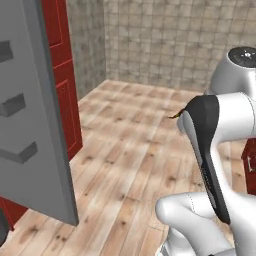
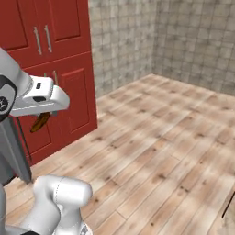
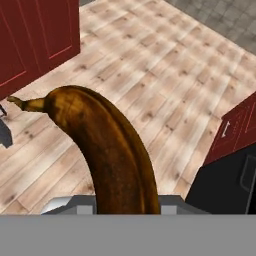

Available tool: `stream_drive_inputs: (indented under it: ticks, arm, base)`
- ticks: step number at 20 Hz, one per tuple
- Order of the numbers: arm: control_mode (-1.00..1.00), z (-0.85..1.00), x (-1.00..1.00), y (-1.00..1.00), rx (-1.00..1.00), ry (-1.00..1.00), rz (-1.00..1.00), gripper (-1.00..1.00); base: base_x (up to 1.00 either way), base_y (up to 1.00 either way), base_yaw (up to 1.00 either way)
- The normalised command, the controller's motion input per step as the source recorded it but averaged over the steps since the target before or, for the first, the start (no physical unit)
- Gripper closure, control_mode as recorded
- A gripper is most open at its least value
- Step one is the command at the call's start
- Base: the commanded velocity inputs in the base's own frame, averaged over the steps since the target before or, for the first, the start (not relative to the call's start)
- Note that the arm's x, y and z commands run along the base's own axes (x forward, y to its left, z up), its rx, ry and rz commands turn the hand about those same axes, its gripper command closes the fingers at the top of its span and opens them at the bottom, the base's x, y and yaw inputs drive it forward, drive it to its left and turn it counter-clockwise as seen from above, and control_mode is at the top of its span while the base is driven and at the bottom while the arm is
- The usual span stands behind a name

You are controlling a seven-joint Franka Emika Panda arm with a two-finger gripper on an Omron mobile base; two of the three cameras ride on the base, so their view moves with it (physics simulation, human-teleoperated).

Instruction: Pick up each banana from the fridge and place one banana on each plate on the dining counter.

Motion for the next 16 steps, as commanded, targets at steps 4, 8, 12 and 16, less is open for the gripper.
stream_drive_inputs:
  ticks: [4, 8, 12, 16]
  arm:
    - [1.00, 0.00, 0.00, 0.00, 0.00, 0.00, 0.00, 1.00]
    - [1.00, 0.00, 0.00, 0.00, 0.00, 0.00, 0.00, 1.00]
    - [1.00, 0.00, 0.00, 0.00, 0.00, 0.00, 0.00, 1.00]
    - [1.00, 0.00, 0.00, 0.00, 0.00, 0.00, 0.00, 1.00]
  base:
    - [0.79, -0.65, -0.41]
    - [0.95, -0.38, -0.39]
    - [1.00, -0.21, -0.35]
    - [1.00, -0.09, -0.29]
